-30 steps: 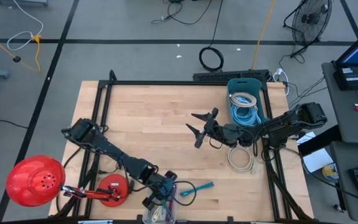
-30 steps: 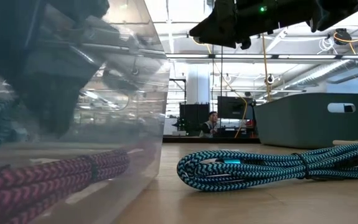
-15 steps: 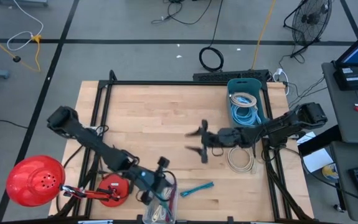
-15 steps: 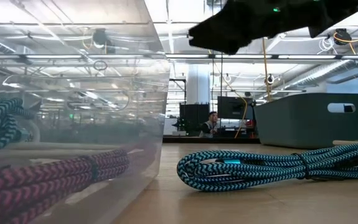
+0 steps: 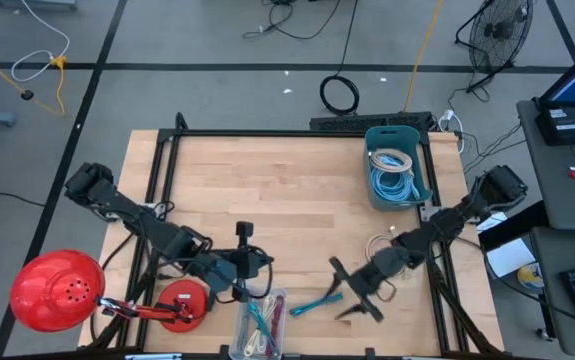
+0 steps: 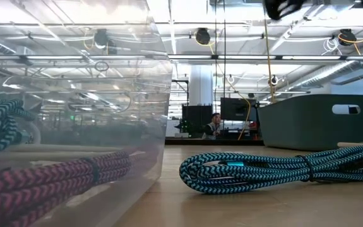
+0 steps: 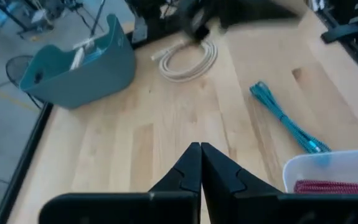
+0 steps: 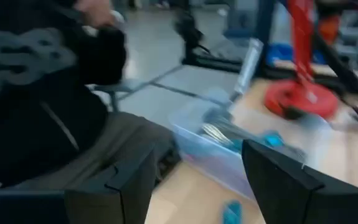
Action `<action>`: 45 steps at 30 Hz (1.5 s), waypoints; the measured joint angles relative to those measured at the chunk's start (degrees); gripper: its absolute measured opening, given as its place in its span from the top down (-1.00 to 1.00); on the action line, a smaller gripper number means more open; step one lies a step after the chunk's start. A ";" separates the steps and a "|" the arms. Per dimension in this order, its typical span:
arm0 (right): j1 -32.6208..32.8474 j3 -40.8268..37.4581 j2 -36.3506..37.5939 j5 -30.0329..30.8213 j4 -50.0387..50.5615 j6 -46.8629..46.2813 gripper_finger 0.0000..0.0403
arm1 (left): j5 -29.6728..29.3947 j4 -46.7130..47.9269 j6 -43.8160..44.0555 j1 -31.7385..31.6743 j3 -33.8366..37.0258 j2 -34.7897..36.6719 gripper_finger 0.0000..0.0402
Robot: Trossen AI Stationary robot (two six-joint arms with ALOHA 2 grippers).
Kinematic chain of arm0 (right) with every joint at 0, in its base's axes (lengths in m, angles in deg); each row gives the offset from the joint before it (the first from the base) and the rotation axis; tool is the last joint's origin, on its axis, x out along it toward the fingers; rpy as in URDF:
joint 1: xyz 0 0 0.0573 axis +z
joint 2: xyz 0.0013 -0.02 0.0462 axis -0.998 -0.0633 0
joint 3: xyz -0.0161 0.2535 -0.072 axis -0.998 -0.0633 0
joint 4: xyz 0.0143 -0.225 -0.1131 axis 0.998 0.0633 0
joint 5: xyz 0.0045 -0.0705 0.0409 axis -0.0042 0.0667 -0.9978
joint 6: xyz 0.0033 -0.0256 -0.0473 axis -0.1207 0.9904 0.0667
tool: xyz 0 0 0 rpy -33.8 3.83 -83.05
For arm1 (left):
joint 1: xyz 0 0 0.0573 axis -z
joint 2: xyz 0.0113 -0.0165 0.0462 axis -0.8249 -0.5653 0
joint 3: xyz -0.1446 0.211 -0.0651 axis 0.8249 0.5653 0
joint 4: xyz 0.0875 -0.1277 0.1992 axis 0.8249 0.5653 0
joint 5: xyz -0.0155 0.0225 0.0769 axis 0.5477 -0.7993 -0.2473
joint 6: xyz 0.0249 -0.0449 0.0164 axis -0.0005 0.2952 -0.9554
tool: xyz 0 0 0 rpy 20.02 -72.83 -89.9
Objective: Pick & Place USB Port
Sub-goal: Put the blue charger cable into the transparent bin
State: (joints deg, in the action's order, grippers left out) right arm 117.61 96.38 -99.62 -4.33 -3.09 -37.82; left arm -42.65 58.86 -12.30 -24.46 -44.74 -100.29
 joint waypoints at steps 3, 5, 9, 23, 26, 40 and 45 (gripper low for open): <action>2.63 0.00 0.00 -0.04 -3.91 1.27 -0.12 | 0.02 3.35 2.43 -0.25 0.58 -0.68 0.99; 3.79 0.00 0.00 1.15 -4.90 4.54 -0.12 | -0.44 4.01 3.77 -0.35 1.80 -0.71 0.98; 3.72 0.01 0.04 21.41 2.92 9.00 -0.12 | -3.06 4.46 5.29 -0.67 2.79 -0.66 0.95; -6.80 2.12 -8.27 11.37 18.88 -6.52 -0.12 | -3.03 3.99 5.74 -1.10 2.79 -0.60 0.99; -5.61 4.48 -10.29 7.13 19.04 -8.03 -0.12 | -3.03 4.28 5.82 -1.10 2.79 -0.60 0.95; -3.18 9.92 -19.80 5.97 24.19 -13.41 -0.12 | -2.92 6.17 7.89 -0.73 2.77 -0.60 0.94; -3.96 10.02 -20.34 5.88 27.48 -15.74 -0.06 | -2.87 6.78 8.39 -0.59 2.77 -0.58 0.98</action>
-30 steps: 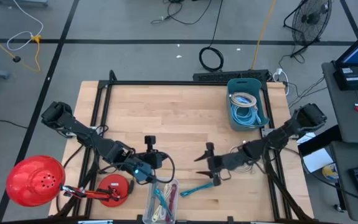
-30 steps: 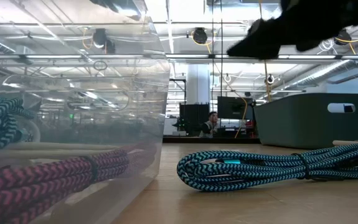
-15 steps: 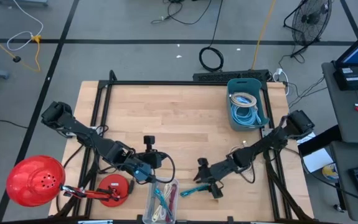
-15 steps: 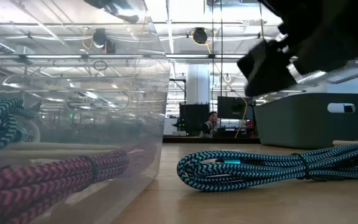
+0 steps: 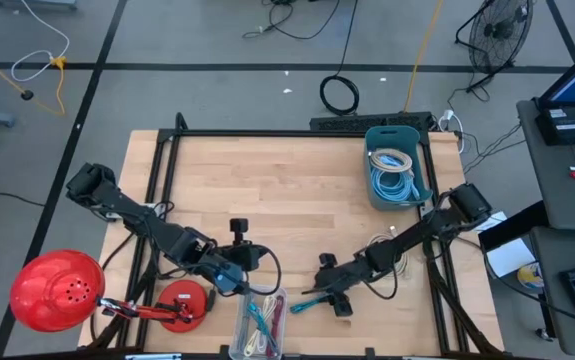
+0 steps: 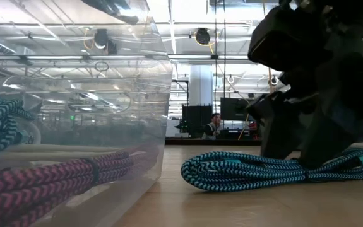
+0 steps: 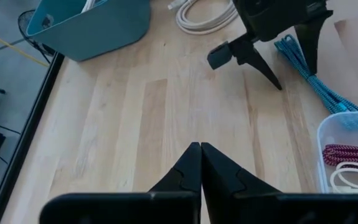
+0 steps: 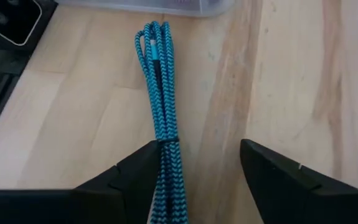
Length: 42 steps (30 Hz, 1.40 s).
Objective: Pick & Place USB Port
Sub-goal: Put the blue charger cable into the transparent bin
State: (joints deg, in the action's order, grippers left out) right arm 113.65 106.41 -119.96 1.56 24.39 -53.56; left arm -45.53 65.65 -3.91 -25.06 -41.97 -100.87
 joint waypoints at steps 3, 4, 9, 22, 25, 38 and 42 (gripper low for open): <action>-0.16 0.05 0.06 0.17 2.07 -1.06 0.09 | 0.00 0.13 -0.04 0.04 0.00 0.02 0.94; -0.18 0.05 0.06 0.12 2.37 -1.11 0.16 | 0.00 0.15 -0.04 0.04 0.00 0.02 0.93; 0.23 0.03 0.06 -0.19 2.86 -1.25 0.59 | 0.00 0.41 -0.02 0.04 0.00 0.02 0.98; 0.59 -0.32 6.56 2.89 4.15 -0.87 0.97 | -5.00 4.21 3.33 0.00 -0.02 0.12 0.97; 0.97 -0.30 11.37 10.98 3.75 0.54 0.97 | -7.76 6.28 6.26 -0.15 -0.04 0.59 0.95; -2.88 0.19 15.79 7.75 -19.89 9.34 0.99 | -31.89 32.17 45.41 0.00 -0.11 7.13 0.98; -5.94 5.41 11.67 1.63 -17.73 11.60 1.00 | -33.25 43.31 59.19 1.32 -0.11 7.69 0.95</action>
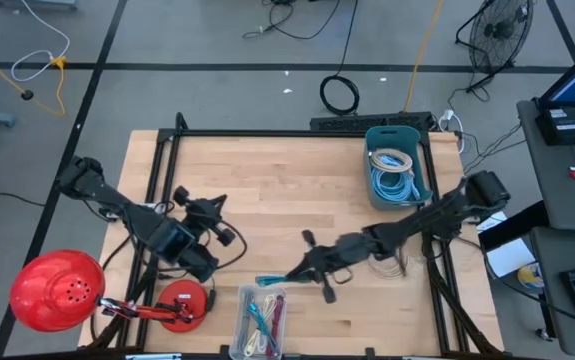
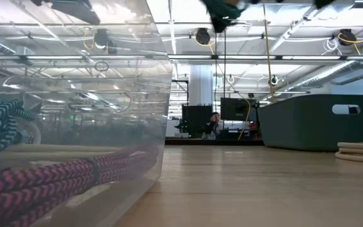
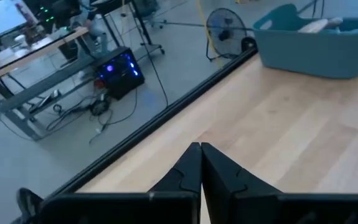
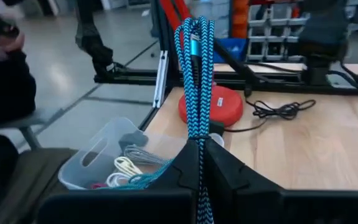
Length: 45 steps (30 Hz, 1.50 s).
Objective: Pick & Place USB Port
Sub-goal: Put the blue charger cable into the transparent bin
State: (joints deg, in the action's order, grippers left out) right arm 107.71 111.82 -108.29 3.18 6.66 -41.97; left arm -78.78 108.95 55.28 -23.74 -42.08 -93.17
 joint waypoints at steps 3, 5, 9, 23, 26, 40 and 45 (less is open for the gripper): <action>-1.40 7.60 -4.94 -6.18 5.23 4.92 1.00 | -0.38 2.76 4.17 0.86 0.00 0.00 0.92; -1.87 14.05 -8.99 -9.62 11.92 9.77 1.00 | -0.37 2.73 4.22 0.98 0.00 0.00 0.93; -1.88 26.24 -16.85 -10.60 27.80 20.77 1.00 | -0.32 3.02 4.20 1.01 0.00 -0.01 0.99; -0.71 32.02 -21.16 -38.22 36.97 58.44 1.00 | -0.05 3.46 5.89 0.54 2.88 -0.04 0.91; -0.51 32.02 -21.16 -38.91 35.32 58.58 1.00 | 0.07 3.47 6.03 -0.53 3.26 -0.04 0.91; -0.59 35.92 -21.16 -39.16 34.71 59.73 1.00 | 1.23 3.24 6.90 -1.38 3.26 -0.04 0.93; -1.15 36.58 -22.83 -39.27 30.80 59.06 1.00 | 1.23 1.37 6.07 -1.38 3.26 -0.04 0.97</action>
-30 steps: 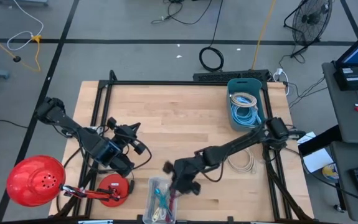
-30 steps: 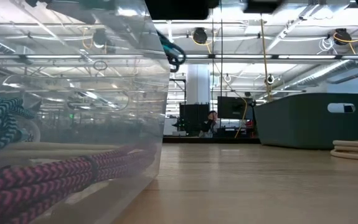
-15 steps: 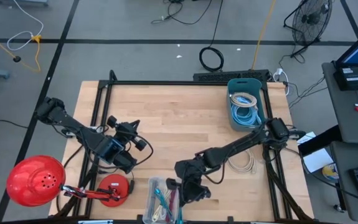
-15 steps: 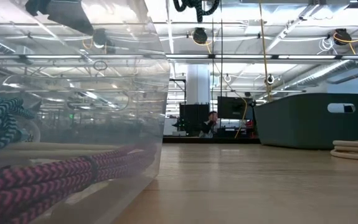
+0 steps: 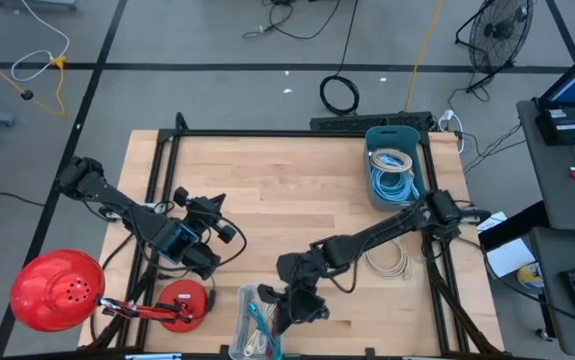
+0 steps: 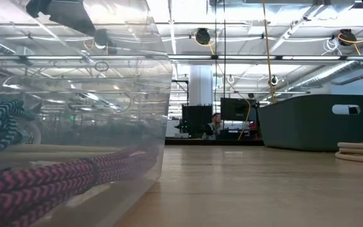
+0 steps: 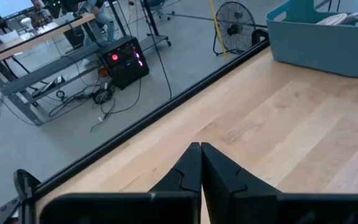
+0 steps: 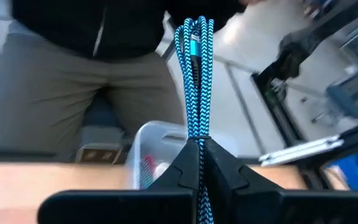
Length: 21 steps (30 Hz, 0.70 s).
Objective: Pick & Place USB Port
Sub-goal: Put the blue charger cable into the transparent bin
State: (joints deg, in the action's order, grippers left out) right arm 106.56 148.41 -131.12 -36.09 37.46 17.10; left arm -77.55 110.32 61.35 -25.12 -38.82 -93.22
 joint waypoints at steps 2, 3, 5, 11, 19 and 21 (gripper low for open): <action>-0.12 -0.02 -1.90 -0.02 -2.89 -2.45 1.00 | 0.00 -0.16 -0.47 0.00 0.00 -0.02 0.98; -0.23 -0.17 -2.64 -0.10 -2.58 -3.03 1.00 | 0.06 -0.12 -0.47 0.00 0.00 -0.02 0.97; -0.81 1.44 -5.26 -0.97 -2.81 -3.35 1.00 | 0.53 -0.08 -0.59 0.00 0.00 -0.01 0.94; -1.45 6.14 -10.67 -0.98 -0.52 -4.84 1.00 | 1.48 -0.04 -0.84 0.00 0.02 -0.02 0.95; -2.21 6.77 -11.12 0.24 2.43 -5.33 1.00 | 2.10 0.07 -1.35 0.02 0.02 -0.02 0.93; -2.19 6.77 -11.20 2.25 2.63 -5.85 1.00 | 2.35 0.05 -1.47 0.02 0.02 -0.02 0.93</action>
State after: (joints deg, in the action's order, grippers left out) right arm 104.37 155.18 -142.32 -33.84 40.09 11.25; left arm -75.19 110.37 59.88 -25.10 -38.80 -93.24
